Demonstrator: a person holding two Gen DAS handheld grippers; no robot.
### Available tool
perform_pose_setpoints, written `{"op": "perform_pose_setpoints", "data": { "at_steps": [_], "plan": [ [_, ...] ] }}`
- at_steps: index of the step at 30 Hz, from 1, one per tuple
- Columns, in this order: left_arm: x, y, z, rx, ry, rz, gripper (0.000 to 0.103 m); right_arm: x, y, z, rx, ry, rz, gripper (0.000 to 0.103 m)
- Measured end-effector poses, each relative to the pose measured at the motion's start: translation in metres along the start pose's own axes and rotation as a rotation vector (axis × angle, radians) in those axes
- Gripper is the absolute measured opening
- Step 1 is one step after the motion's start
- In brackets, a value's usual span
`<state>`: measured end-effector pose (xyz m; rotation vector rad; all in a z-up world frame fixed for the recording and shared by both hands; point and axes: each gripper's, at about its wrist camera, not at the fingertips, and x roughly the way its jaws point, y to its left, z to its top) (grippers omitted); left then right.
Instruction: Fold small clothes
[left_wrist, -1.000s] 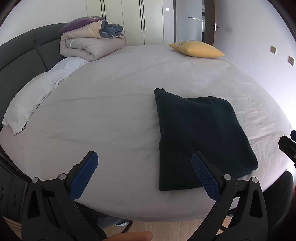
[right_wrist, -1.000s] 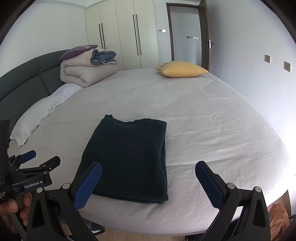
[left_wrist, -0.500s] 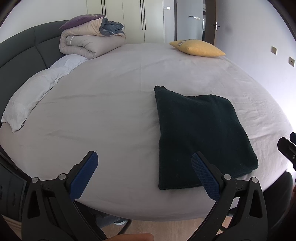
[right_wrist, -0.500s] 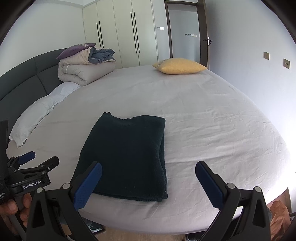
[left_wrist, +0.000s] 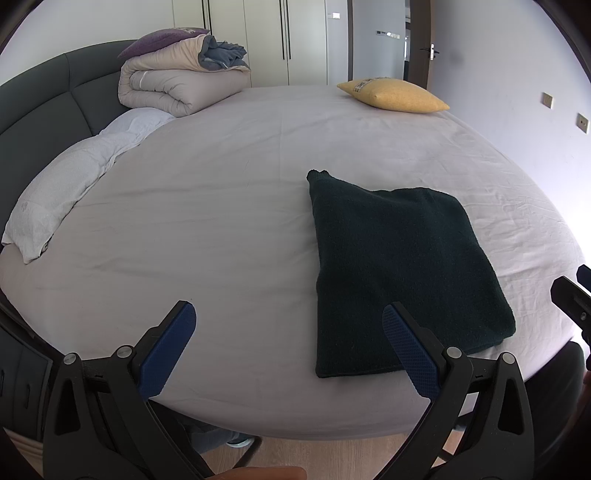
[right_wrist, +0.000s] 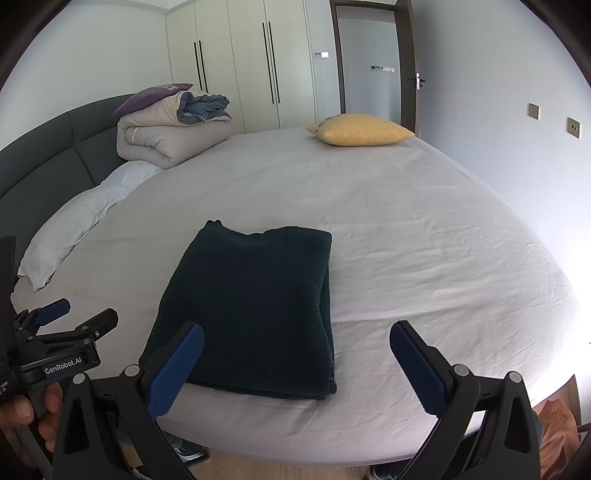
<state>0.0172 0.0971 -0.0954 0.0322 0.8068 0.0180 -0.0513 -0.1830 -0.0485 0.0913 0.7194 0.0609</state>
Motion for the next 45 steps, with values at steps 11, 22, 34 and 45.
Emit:
{"op": "perform_pose_setpoints", "data": {
  "at_steps": [11, 22, 34, 45],
  "plan": [
    [0.0007, -0.0016, -0.0013, 0.001, 0.002, -0.002, 0.103, -0.0004, 0.0007, -0.0002, 0.001, 0.000, 0.000, 0.103],
    [0.0000, -0.0017, -0.0016, 0.000, 0.002, -0.001, 0.103, -0.0004, 0.0009, -0.0003, 0.001, 0.001, -0.001, 0.103],
    [0.0006, -0.0020, -0.0020, 0.001, 0.004, -0.003, 0.103, -0.0001, 0.0021, -0.0037, -0.001, 0.003, 0.000, 0.103],
    [-0.0001, -0.0023, -0.0022, 0.000, 0.005, -0.003, 0.103, -0.0001, 0.0016, -0.0025, 0.001, 0.004, 0.000, 0.103]
  ]
}}
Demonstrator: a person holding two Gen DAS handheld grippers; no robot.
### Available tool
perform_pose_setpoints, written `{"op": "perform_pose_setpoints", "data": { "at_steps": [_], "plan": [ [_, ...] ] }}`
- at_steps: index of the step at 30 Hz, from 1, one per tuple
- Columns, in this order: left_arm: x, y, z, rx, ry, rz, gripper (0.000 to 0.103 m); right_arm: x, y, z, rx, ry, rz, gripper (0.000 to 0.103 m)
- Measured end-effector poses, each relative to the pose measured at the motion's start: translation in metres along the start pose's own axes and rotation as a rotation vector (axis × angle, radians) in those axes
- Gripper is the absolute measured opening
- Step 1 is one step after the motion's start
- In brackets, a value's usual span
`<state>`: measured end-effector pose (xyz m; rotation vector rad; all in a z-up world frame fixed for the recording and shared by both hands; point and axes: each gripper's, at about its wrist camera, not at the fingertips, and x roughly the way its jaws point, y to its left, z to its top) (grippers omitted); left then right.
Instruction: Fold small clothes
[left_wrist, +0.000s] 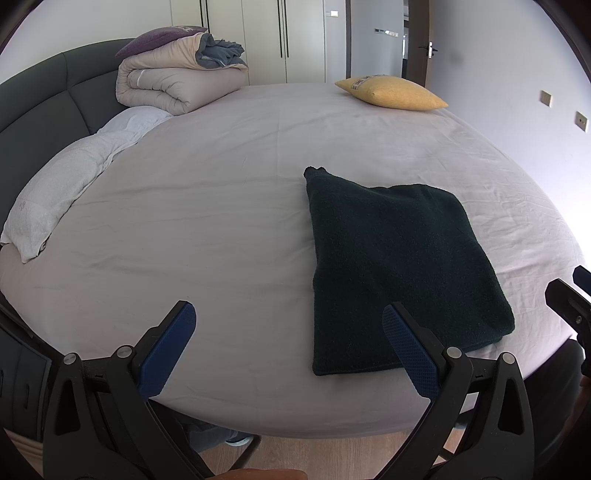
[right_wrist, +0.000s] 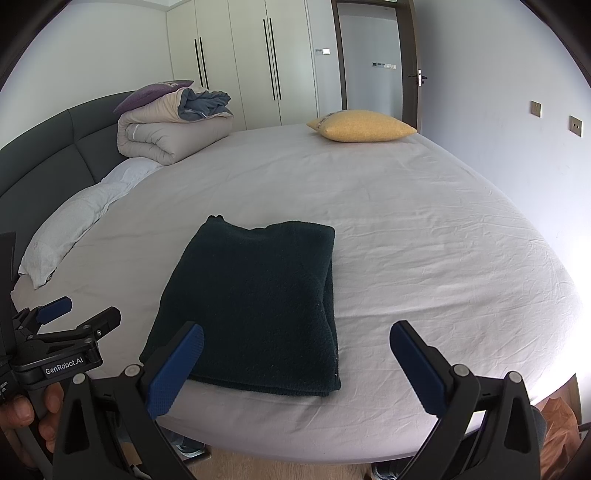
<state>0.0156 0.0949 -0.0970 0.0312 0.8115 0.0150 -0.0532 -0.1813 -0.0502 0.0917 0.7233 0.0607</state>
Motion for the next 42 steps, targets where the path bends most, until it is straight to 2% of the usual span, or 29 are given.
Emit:
{"op": "perform_pose_setpoints", "data": {
  "at_steps": [42],
  "plan": [
    [-0.0005, -0.0007, -0.0037, 0.001, 0.004, -0.009, 0.103, -0.0001, -0.0026, 0.0019, -0.001, 0.003, 0.003, 0.103]
  ]
}}
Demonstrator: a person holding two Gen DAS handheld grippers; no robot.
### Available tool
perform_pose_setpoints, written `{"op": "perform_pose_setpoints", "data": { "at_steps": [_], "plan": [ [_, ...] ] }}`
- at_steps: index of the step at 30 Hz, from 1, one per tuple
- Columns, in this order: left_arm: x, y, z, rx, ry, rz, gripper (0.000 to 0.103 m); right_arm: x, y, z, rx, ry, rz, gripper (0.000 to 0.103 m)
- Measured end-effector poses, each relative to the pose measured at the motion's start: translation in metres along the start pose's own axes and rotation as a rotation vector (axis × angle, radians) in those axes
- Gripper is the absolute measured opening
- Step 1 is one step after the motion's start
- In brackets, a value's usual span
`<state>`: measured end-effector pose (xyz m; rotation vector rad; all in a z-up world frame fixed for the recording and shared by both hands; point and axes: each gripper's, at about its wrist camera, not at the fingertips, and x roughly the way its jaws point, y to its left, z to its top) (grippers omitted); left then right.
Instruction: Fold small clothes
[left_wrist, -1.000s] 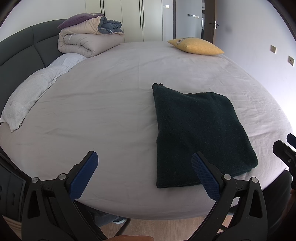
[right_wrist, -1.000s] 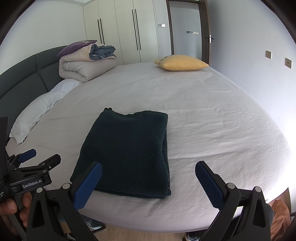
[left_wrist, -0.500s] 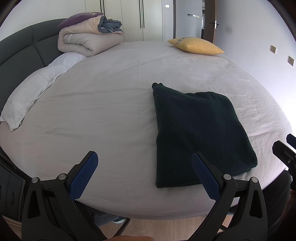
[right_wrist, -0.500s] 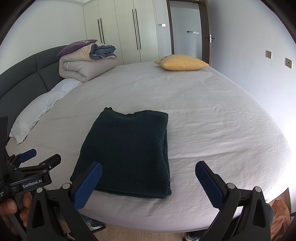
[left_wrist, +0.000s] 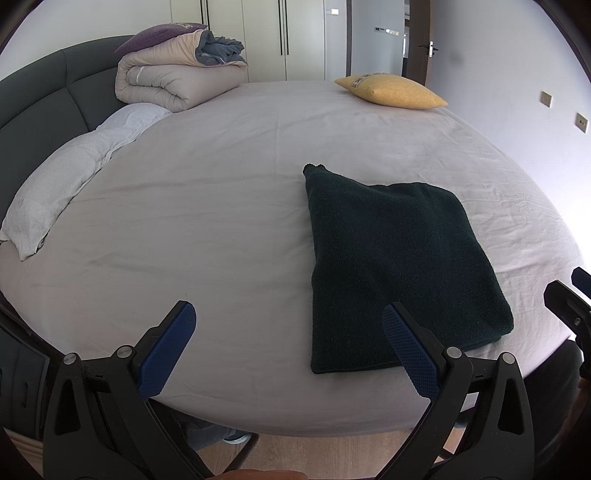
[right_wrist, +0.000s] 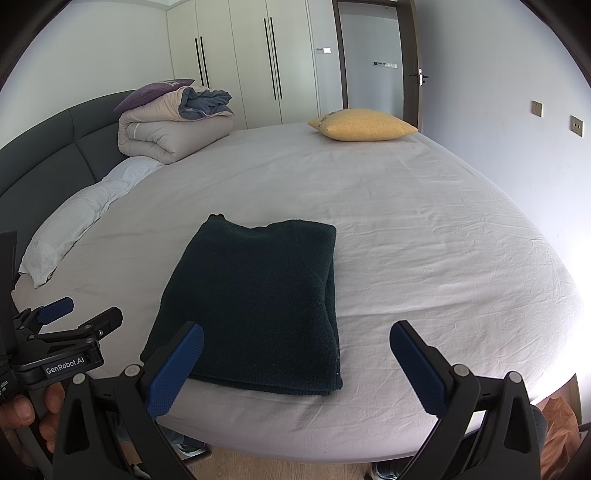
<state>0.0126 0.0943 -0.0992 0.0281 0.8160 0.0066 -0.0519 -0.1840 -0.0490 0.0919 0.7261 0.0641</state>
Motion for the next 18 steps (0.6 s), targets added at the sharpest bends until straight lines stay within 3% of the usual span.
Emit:
{"op": "perform_pose_setpoints", "data": {
  "at_steps": [18],
  "plan": [
    [-0.0015, 0.0035, -0.0040, 0.001, 0.007, -0.005, 0.103, -0.0003, 0.0014, -0.0030, 0.001, 0.005, 0.002, 0.103]
  ]
}}
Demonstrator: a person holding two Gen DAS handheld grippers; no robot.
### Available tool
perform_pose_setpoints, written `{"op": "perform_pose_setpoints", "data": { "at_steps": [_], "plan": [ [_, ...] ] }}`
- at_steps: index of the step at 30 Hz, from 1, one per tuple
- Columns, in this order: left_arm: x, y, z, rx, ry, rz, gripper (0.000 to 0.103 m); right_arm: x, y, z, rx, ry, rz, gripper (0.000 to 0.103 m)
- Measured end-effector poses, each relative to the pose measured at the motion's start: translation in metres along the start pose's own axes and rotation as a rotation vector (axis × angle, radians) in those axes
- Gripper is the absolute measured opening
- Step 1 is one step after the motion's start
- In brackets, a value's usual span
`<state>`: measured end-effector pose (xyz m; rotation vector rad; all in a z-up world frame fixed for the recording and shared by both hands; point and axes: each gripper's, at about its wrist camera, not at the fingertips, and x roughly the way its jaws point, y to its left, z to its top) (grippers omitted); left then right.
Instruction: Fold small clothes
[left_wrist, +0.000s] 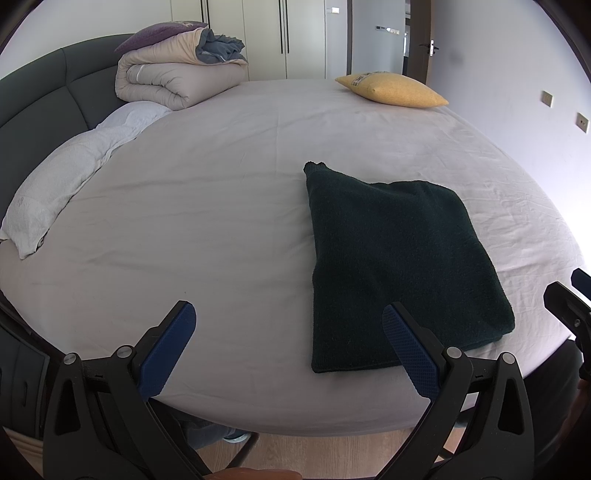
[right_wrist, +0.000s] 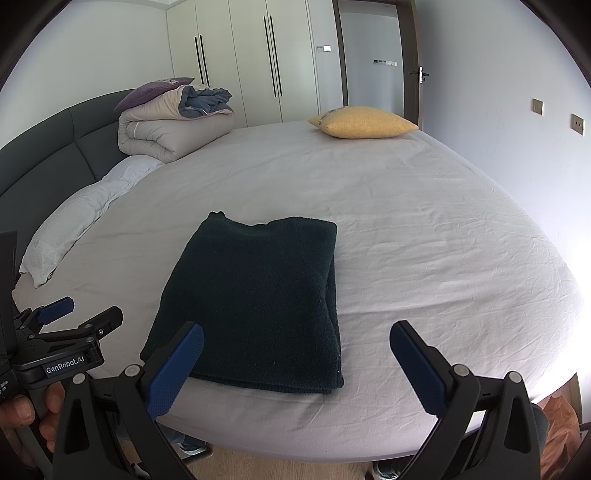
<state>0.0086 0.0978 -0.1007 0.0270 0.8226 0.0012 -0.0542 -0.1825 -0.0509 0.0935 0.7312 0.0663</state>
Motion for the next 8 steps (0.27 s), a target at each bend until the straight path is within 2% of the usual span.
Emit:
{"op": "perform_pose_setpoints", "data": {
  "at_steps": [8],
  "plan": [
    [-0.0007, 0.0045, -0.0010, -0.001, -0.004, -0.002, 0.103, -0.0004, 0.0015, -0.0030, 0.000, 0.003, 0.001, 0.103]
  ]
}}
